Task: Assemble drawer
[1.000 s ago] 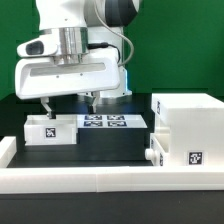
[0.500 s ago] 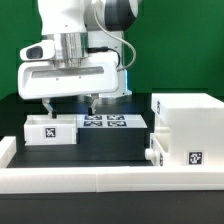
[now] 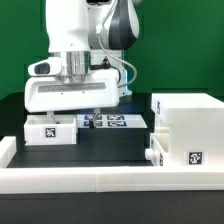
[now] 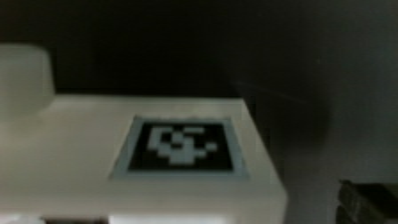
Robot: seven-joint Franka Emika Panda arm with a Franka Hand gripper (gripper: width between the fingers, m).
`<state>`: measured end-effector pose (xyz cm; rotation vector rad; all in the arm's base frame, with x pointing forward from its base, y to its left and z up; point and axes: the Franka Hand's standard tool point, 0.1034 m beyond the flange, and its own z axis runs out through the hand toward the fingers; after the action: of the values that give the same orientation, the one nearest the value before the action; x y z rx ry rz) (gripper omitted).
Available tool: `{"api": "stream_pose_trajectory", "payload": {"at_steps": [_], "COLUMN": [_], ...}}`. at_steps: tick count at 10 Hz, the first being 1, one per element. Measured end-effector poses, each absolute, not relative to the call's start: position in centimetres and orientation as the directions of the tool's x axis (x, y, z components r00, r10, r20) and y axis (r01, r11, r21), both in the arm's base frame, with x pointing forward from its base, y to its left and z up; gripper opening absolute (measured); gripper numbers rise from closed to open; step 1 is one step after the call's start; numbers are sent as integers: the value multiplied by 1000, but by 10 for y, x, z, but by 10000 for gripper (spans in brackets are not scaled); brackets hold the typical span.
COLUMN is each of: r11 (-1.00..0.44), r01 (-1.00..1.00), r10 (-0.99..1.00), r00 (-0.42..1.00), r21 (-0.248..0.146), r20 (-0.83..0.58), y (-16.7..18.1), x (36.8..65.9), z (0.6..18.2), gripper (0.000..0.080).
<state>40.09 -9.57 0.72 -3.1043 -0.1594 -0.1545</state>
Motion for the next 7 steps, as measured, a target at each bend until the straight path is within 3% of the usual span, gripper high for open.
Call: {"api": "stream_pose_trajectory", "payload": {"at_steps": [1,2,3,5,6,7], "r11": [-994,-993,-993,-993,-993,-993], "r01": [111,112,114,115,115,115], "r10": [108,109,111,112,112,111], "r00": [989,989,989,989,989,989], "r21": [-25,-25,-26,-26,-27,-27], "r20": [98,98,96,97,96,96], "y": [-95,-95,-96,-96,-95,-96], "x": [400,400,401,402,401,401], "z": [6,6,6,6,6,5], "gripper": [648,525,525,252,78,78]}}
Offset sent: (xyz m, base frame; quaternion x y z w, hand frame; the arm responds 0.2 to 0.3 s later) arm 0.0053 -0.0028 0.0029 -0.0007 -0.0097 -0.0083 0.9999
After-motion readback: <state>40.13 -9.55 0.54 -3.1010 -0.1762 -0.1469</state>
